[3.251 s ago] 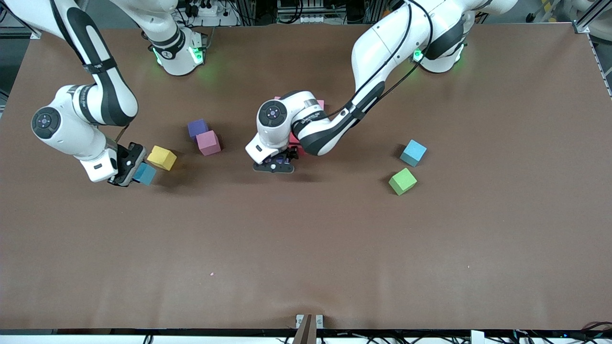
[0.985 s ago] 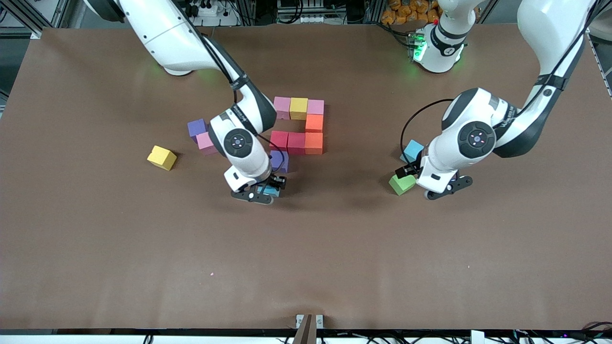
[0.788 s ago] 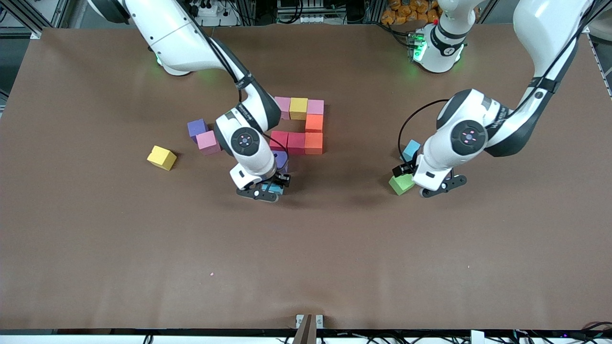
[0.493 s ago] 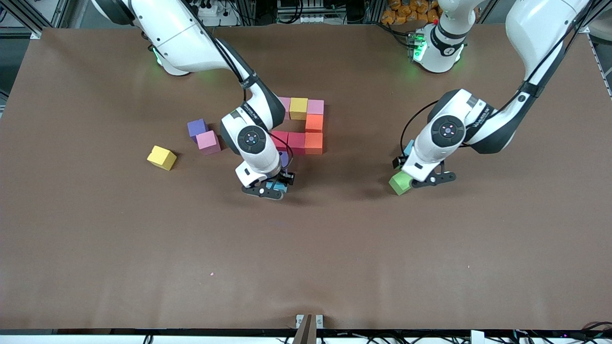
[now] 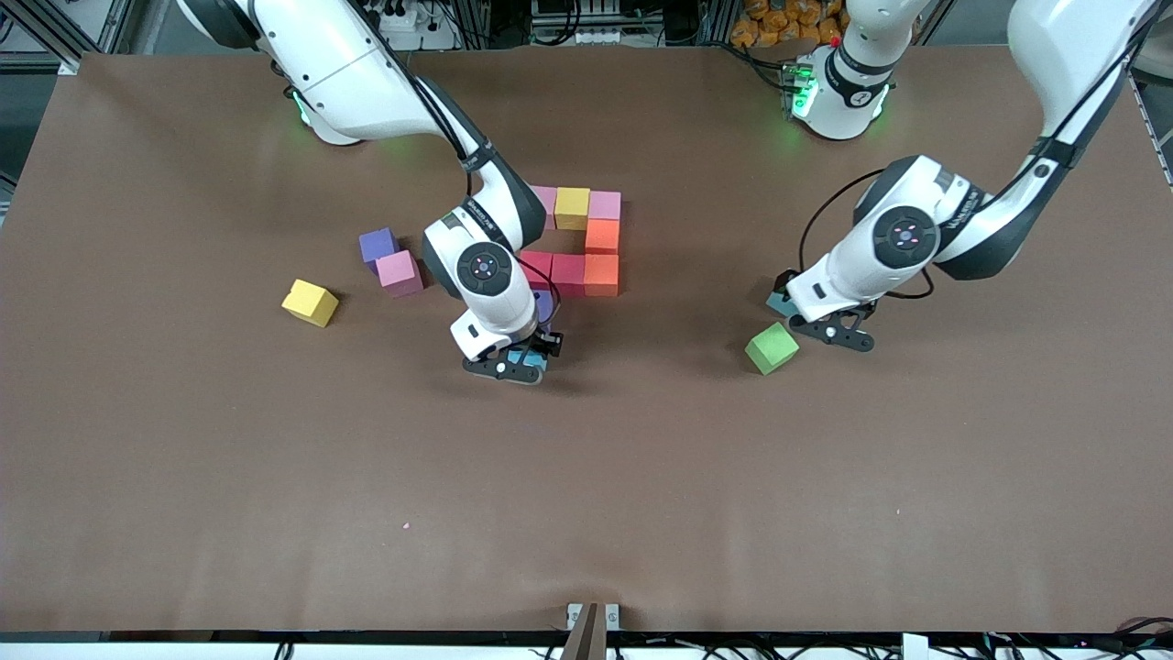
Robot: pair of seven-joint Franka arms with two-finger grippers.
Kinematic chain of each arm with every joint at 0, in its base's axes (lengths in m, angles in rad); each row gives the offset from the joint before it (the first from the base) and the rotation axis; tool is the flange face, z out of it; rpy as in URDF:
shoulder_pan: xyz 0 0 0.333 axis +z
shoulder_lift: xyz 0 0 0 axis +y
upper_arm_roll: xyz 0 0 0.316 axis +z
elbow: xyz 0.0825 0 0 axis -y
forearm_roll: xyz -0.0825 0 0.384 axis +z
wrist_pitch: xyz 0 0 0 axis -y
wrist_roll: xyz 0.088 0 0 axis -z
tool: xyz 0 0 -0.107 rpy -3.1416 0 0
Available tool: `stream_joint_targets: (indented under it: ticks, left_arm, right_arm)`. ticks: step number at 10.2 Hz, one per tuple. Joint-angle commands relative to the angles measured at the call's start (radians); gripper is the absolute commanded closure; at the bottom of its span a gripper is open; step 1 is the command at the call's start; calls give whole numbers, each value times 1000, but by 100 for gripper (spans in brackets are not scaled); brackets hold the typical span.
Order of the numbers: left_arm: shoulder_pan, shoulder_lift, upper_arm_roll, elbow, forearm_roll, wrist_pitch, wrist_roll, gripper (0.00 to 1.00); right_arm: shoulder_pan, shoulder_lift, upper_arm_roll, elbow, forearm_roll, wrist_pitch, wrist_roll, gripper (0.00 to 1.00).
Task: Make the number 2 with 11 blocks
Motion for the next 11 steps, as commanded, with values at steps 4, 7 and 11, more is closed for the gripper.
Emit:
stream_joint_targets:
  ticks: [4, 7, 11]
  left_arm:
    - [23, -18, -40, -128, 18, 119, 36, 0]
    - [25, 14, -34, -135, 123, 126, 40, 0]
    - [22, 17, -26, -163, 154, 159, 34, 0]
  right_arm:
    - [28, 5, -13, -15, -25, -7, 4, 57]
    - [42, 5, -13, -17, -25, -19, 6, 57]
    - [40, 3, -13, -43, -25, -13, 6, 57]
